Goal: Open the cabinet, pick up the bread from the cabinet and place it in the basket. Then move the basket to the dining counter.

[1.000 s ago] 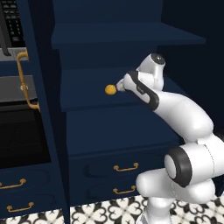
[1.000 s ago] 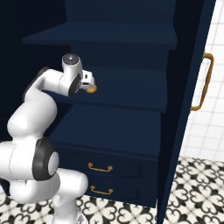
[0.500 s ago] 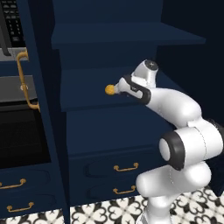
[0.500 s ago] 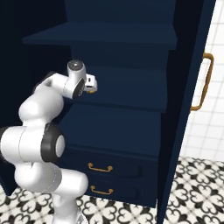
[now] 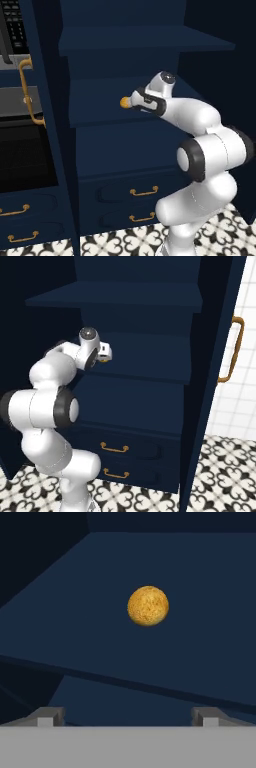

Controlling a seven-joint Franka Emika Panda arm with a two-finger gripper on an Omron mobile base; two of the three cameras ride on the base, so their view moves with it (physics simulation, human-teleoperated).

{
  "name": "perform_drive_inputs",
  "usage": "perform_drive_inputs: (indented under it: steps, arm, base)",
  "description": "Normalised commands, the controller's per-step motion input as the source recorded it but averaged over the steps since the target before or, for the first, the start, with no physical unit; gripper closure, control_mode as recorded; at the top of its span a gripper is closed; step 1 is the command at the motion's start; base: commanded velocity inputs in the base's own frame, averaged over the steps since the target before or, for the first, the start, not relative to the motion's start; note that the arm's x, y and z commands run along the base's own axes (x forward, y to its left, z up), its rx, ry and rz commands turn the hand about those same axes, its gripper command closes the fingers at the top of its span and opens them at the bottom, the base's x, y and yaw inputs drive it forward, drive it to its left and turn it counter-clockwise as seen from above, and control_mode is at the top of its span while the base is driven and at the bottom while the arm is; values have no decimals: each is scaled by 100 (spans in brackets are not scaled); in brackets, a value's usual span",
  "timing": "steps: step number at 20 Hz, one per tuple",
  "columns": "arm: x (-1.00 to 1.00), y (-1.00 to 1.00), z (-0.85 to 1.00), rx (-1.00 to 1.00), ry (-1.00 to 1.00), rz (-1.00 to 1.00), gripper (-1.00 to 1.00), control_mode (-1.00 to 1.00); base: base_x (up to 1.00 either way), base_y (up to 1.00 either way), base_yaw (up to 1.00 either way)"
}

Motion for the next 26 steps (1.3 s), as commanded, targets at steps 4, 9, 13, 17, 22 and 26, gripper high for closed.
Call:
perform_drive_inputs:
  steps: [4,9,13,17,22,26]
  arm:
    - [35,10,-6,0,0,0,-100,-100]
    - [43,8,-12,0,3,0,-100,-100]
    - [45,3,-18,0,0,0,-100,-100]
    - [48,0,-15,0,0,0,-100,-100]
    - [48,0,-18,0,0,0,-100,-100]
    - [42,5,-19,0,1,0,-100,-100]
  base:
    - [0,0,0]
    - [0,0,0]
    - [0,0,0]
    - [0,0,0]
    - [0,0,0]
    - [0,0,0]
